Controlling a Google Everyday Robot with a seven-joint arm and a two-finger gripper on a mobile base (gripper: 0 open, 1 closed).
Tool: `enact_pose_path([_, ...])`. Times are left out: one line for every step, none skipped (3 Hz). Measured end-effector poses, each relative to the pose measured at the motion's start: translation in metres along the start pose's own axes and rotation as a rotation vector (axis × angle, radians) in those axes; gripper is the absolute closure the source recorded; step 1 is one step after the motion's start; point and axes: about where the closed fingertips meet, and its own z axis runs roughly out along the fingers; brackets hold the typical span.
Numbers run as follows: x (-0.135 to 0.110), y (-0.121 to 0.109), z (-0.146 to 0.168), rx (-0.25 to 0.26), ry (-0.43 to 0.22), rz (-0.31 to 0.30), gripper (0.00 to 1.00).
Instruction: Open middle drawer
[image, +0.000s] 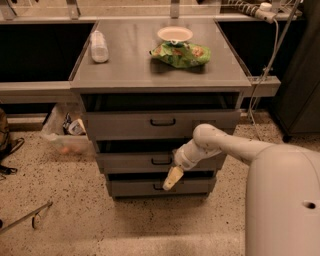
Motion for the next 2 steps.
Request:
enact_pose_path([-0.023,0.014,-0.001,0.111,0.067,-0.13,0.0])
enact_pose_path([-0.038,0.029,0.0,0.196,0.121,-0.212,0.0])
